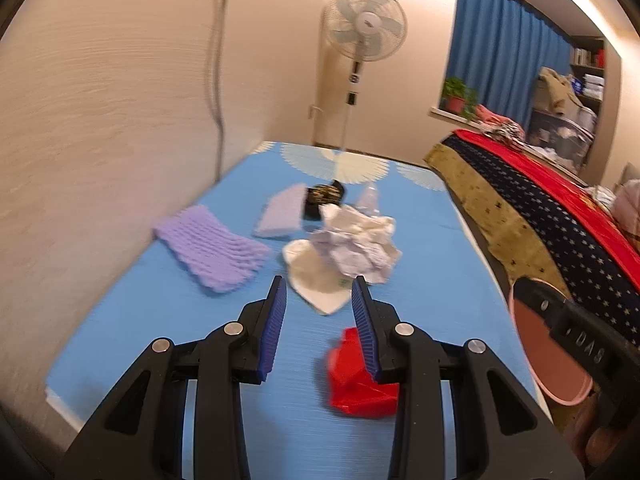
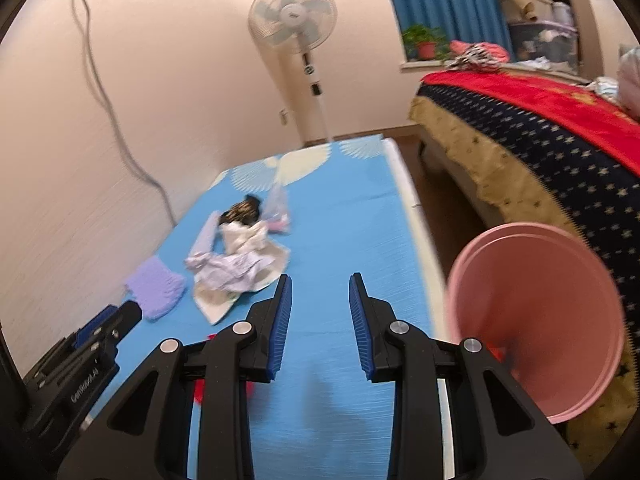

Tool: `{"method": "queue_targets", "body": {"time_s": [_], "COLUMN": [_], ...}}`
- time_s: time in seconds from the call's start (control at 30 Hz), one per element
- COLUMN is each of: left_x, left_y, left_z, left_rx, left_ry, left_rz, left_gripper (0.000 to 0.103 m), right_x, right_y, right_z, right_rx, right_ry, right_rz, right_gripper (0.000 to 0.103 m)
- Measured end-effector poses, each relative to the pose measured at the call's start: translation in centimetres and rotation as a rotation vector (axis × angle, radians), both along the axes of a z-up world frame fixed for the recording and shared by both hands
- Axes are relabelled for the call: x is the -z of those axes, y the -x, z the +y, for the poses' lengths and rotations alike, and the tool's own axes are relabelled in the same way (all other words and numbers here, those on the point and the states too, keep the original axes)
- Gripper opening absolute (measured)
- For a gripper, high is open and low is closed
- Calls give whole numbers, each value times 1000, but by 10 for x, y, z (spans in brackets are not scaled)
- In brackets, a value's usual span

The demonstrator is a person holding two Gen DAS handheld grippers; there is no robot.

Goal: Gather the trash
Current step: 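Move both tools back over the trash on the mattress, then grasp the red bag with the right tool while the left tool reaches the white paper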

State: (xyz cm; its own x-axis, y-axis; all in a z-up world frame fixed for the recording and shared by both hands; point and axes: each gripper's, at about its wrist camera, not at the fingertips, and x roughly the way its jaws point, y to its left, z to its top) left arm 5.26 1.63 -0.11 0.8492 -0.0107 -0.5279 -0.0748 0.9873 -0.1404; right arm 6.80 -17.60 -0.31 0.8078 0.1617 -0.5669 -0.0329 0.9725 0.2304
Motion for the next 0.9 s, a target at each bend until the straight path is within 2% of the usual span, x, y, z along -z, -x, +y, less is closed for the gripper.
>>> {"method": "queue_targets", "body": {"time_s": [0.2,0.37,0.43,0.53,0.6,0.67,0.9], "left_x": [-2,1,2,4,5,7,7], "left_y": [3,2,-1,-6,-9,-11,-22], "left_z": [24,32,32,31,30,29,18], "left_rx": [-84,-118,-119,-121,-124,-124,-87], "left_ry": [6,13,13,15,16,17,11], "left_rz": [5,18,21,23,27,30,27], "left_gripper": [34,34,34,34,34,34,34], "right_x": [26,61,67,66,63,57,43], "right_y": [-17,-29,-28,-28,-28,-27,-35], "right_z": [30,49,54,55,53,49,14], "right_rx": [-121,-223,-247,-268,-278,-269,-135], "right_ry": [-74,-148,-137,-140,-141,-123,-89], "right_rz": [112,275,297,295,278,252,182], "right_gripper": [38,42,43,39,29,25,21]}}
